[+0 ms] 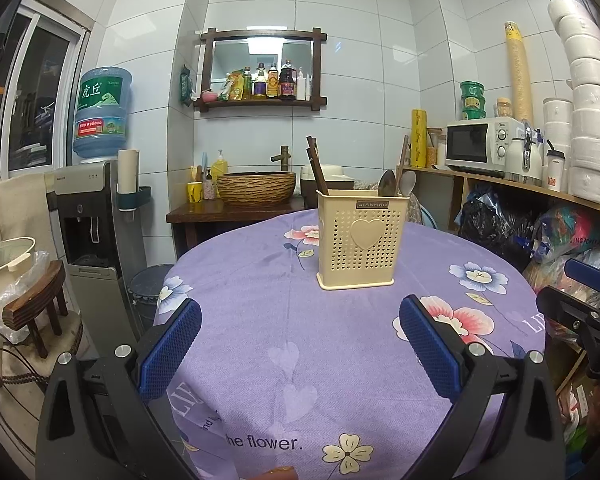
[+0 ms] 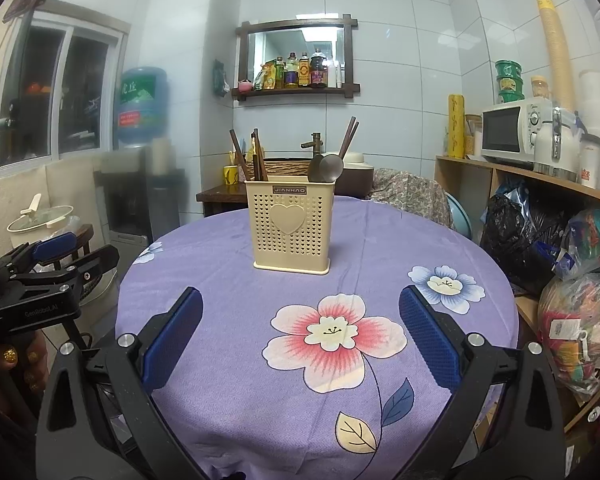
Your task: Organize utensils
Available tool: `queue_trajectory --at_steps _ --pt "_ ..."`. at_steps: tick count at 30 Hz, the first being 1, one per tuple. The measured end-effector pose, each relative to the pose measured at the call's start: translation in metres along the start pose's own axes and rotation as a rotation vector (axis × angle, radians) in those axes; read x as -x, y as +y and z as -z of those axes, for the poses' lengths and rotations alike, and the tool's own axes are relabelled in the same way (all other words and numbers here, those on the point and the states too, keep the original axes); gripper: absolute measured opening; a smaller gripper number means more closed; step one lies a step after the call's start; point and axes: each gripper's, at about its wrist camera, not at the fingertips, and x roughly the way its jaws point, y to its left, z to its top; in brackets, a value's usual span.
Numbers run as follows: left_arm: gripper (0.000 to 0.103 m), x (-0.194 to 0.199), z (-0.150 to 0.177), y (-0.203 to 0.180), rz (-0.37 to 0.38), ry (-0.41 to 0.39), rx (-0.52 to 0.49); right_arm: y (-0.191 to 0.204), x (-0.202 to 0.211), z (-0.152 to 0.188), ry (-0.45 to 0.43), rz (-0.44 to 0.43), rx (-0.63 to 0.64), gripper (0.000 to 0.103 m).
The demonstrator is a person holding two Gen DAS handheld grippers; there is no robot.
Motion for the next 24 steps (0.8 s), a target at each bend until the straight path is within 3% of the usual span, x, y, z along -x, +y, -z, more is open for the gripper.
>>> queue_trajectory --at_steps 24 --pt "0.098 -0.0038 0.0013 0.0018 -0.011 0.016 0.005 -0.002 -0.0012 0.0021 0.009 -0.002 -0.005 0.097"
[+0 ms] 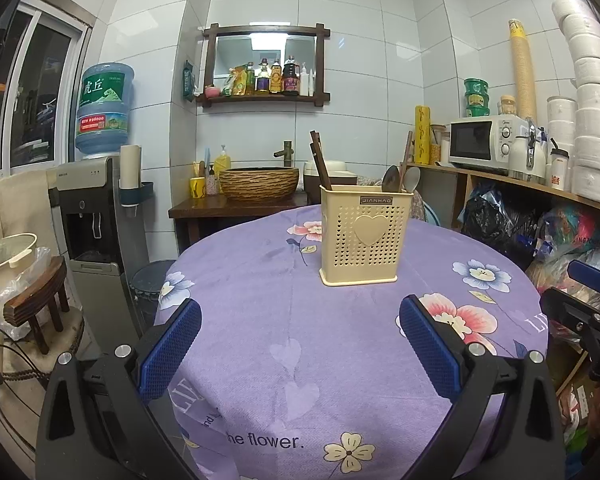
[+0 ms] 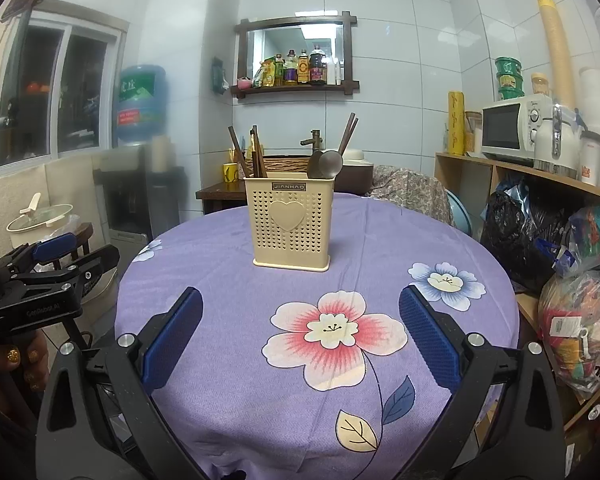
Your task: Organize utensils
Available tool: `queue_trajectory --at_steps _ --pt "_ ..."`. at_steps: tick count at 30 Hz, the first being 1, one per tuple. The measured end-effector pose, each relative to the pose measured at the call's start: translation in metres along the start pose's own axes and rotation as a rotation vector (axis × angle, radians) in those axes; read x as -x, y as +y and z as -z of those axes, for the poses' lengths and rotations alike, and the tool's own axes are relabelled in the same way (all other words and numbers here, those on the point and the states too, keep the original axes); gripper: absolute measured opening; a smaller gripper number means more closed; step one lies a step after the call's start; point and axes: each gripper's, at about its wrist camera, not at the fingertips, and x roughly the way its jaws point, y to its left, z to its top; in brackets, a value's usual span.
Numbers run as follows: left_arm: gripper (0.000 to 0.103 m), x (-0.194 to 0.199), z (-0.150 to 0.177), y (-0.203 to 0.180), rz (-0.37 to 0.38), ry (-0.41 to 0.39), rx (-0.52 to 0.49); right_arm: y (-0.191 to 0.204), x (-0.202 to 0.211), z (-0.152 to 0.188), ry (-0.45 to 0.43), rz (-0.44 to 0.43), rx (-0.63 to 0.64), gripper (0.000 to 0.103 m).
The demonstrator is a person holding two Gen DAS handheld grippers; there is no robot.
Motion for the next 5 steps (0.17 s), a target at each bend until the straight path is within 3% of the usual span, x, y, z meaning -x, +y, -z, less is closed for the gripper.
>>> queue_trajectory --at_steps 5 --pt "0.098 -0.0005 -0.0006 0.0008 -0.003 0.001 -0.003 0.0001 -0.0003 -0.0004 0.002 0.001 0.001 0.097"
